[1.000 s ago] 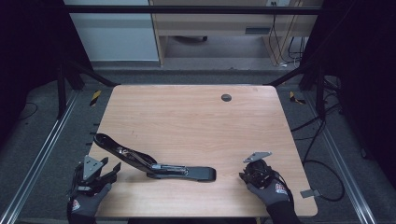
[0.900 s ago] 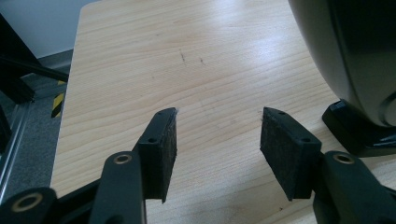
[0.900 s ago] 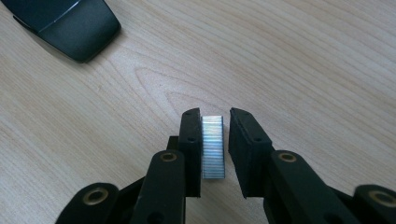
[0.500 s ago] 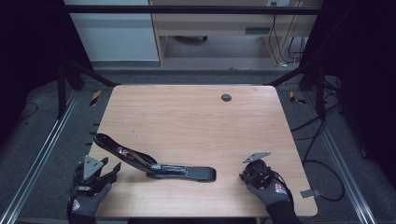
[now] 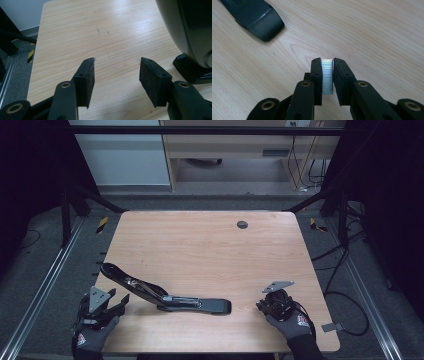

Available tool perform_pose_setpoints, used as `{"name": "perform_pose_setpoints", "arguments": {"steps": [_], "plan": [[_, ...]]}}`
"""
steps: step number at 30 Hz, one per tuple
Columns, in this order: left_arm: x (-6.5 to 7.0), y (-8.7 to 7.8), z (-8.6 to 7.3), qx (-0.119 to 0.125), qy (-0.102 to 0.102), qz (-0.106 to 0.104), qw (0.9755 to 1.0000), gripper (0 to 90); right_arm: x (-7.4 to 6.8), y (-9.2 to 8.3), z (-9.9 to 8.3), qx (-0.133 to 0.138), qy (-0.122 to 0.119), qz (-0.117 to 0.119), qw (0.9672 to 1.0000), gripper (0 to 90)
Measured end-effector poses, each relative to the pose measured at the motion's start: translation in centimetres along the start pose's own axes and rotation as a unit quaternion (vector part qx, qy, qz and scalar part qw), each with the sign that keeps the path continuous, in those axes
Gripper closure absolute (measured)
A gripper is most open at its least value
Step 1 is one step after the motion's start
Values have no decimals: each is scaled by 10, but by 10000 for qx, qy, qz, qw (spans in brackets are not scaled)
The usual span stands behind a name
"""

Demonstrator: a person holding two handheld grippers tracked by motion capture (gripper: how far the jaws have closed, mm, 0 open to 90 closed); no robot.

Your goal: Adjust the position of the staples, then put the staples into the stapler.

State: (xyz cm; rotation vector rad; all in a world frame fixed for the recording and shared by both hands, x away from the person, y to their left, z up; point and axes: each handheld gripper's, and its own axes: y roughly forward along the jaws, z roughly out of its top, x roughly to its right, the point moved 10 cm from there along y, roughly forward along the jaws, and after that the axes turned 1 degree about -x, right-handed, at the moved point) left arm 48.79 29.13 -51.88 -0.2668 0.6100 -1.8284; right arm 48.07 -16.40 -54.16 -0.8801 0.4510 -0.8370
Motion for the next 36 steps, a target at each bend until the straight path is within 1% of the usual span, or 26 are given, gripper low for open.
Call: {"name": "perform_pose_setpoints", "arguments": {"steps": [2, 3, 8, 9, 12, 15, 18, 19, 21, 22, 29, 36], "plan": [[-1, 0, 0, 12, -16, 8, 10000, 458, -2, -2, 3, 37, -5, 56, 10000, 784], [-1, 0, 0, 7, -22, 5, 10000, 458, -2, -4, 4, 80, -36, 43, 10000, 784], [-1, 0, 0, 12, -19, 11, 10000, 458, -1, -11, 9, 220, -2, 65, 9997, 785], [-1, 0, 0, 8, -18, 4, 10000, 458, -1, -13, 10, 235, -60, 64, 9997, 785], [-1, 1, -1, 13, -60, -13, 10000, 458, -1, -17, 13, 327, -77, 100, 9994, 785], [-1, 1, -1, 12, -70, -26, 10000, 459, -2, -21, 17, 355, -96, 166, 9992, 785], [0, 1, -1, 2, -35, -27, 10000, 459, -3, -23, 20, 379, -167, 167, 9990, 785], [0, 1, 0, 6, -29, -26, 10000, 459, -2, -24, 22, 417, -229, 169, 9987, 785], [-1, 1, 0, 8, -33, -19, 10000, 459, -3, -25, 25, 477, -263, 169, 9984, 785], [-1, 1, -1, -1, -38, -22, 10000, 459, -6, -27, 28, 515, -298, 214, 9980, 785], [-1, 2, -1, -11, -43, -15, 10000, 459, -11, -25, 40, 586, -459, 289, 9968, 785], [-2, 2, -1, -1, -67, -39, 10000, 458, -17, -26, 49, 601, -545, 333, 9961, 785]]}}
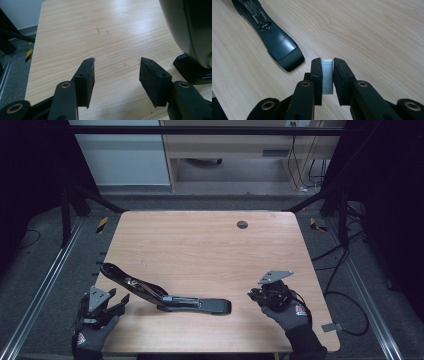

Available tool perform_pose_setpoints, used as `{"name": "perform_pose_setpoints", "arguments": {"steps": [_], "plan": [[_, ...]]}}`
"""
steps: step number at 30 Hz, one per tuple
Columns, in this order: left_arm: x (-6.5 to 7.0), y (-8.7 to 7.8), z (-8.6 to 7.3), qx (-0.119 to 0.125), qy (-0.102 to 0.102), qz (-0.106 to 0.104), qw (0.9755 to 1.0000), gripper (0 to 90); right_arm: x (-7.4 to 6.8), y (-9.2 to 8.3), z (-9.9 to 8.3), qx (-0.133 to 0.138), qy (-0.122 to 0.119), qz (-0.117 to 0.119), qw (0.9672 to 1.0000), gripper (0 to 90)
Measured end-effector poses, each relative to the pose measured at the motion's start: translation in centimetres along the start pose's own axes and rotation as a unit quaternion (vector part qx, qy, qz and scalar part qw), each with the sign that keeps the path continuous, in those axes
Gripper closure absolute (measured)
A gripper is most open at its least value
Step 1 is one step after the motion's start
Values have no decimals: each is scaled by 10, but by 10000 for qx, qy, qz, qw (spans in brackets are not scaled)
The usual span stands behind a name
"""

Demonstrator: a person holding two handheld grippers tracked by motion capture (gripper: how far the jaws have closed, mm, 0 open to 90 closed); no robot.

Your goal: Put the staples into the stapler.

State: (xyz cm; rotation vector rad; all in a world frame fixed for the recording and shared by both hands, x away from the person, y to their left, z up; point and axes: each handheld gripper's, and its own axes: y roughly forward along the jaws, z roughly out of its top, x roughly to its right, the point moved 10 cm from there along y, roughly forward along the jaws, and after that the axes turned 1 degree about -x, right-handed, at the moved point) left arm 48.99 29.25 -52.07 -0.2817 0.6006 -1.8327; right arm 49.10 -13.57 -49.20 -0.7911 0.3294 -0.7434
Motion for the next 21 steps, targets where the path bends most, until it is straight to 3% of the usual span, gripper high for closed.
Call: {"name": "perform_pose_setpoints", "arguments": {"steps": [17, 21], "plan": [[-1, 0, -1, -6, -74, -22, 10000, 458, -4, 7, 26, 117, -259, 153, 9995, 785], [0, 1, 0, -16, -80, -35, 10000, 458, -9, 5, 39, 205, -423, 356, 9983, 785]]}}
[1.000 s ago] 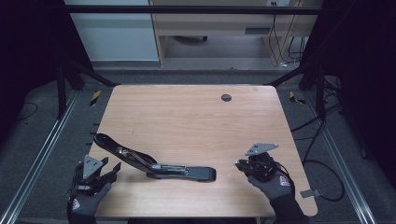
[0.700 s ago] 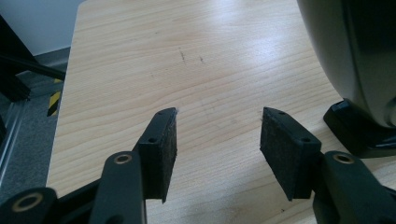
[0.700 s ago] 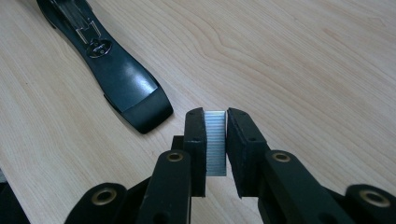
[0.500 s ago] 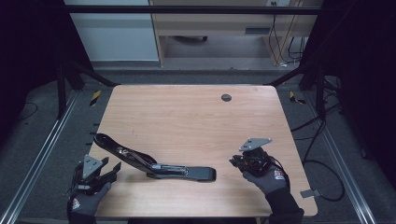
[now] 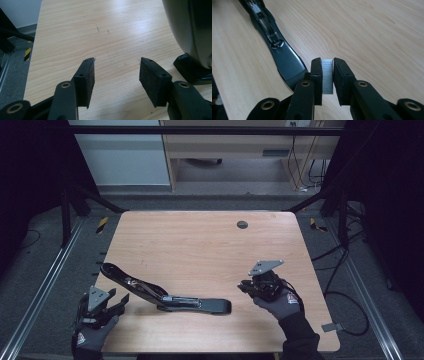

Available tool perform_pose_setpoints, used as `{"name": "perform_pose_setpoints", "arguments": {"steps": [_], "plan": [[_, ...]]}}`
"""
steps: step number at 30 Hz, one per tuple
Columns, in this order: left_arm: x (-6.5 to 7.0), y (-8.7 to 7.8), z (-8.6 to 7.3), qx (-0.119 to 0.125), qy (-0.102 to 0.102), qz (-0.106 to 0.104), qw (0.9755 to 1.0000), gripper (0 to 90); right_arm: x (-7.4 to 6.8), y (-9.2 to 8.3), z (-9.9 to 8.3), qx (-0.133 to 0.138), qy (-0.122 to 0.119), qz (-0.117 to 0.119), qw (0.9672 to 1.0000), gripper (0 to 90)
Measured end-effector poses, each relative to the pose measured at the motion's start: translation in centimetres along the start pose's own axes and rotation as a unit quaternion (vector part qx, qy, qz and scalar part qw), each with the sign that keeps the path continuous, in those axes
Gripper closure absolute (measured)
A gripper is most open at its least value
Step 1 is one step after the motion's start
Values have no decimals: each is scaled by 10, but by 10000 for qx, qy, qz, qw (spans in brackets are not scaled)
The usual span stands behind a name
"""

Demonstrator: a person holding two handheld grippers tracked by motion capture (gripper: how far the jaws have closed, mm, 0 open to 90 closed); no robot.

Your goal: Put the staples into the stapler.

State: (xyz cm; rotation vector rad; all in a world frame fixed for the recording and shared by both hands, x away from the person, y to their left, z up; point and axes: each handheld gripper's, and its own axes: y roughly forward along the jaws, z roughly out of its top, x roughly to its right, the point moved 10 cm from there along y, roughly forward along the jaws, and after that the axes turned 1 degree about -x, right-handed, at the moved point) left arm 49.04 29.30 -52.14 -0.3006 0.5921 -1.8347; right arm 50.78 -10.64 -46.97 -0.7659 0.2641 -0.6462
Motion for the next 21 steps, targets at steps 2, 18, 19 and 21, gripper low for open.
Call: {"name": "perform_pose_setpoints", "arguments": {"steps": [2, 18, 19, 21], "plan": [[0, 0, 0, 2, -10, -8, 10000, 458, -1, 0, 7, 9, -33, 52, 10000, 785], [-2, 1, 0, -1, -54, -2, 10000, 500, -4, 12, 32, -9, -240, 264, 9994, 785], [-2, 1, -1, -6, -55, 3, 10000, 501, -5, 13, 33, -15, -237, 281, 9993, 785], [-2, 0, -1, -4, -55, 6, 10000, 506, -5, 14, 35, -24, -312, 293, 9991, 785]]}}
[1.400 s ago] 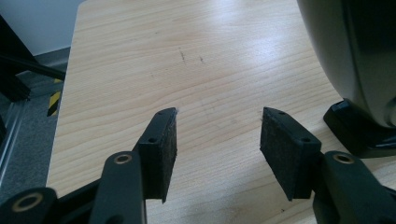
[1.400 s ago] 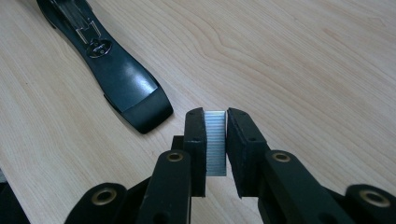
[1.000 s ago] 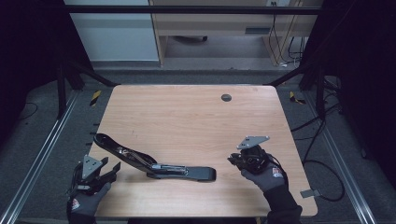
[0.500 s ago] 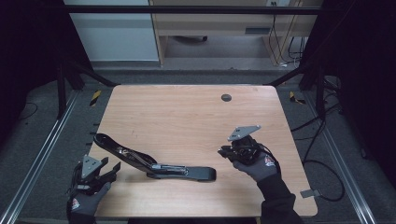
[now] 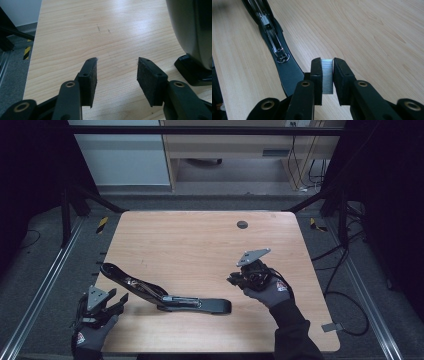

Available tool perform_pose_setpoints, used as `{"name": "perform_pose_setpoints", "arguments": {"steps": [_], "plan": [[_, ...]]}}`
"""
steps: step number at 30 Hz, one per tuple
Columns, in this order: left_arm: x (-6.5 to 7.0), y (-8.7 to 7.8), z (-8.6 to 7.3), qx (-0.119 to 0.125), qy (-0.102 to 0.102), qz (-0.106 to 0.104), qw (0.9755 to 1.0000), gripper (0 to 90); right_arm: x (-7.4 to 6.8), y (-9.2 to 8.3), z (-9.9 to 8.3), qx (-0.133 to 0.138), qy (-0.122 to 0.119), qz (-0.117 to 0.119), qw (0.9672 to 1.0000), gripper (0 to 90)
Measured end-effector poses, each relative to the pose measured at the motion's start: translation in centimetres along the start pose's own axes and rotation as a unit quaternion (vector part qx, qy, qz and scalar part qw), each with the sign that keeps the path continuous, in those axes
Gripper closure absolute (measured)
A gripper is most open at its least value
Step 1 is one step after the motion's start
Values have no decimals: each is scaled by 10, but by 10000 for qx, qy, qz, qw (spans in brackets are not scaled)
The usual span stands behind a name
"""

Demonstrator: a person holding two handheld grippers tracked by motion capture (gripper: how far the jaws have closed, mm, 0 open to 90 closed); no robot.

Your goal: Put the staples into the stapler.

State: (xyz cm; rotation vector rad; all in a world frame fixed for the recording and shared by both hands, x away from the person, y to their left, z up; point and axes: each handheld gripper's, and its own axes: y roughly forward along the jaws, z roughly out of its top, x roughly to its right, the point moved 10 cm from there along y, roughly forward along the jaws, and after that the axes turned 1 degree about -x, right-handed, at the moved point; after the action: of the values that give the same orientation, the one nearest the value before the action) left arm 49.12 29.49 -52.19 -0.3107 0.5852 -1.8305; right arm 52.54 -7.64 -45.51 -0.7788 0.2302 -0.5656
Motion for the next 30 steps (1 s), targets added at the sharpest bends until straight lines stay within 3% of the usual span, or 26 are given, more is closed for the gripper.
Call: {"name": "perform_pose_setpoints", "arguments": {"steps": [6, 30], "plan": [[-1, -1, 0, 20, 15, 32, 10000, 513, -4, 4, 7, 104, -71, 90, 9999, 785], [-1, 0, 0, 19, -4, 22, 10000, 505, -20, 28, 33, 82, -453, 355, 9983, 785]]}}
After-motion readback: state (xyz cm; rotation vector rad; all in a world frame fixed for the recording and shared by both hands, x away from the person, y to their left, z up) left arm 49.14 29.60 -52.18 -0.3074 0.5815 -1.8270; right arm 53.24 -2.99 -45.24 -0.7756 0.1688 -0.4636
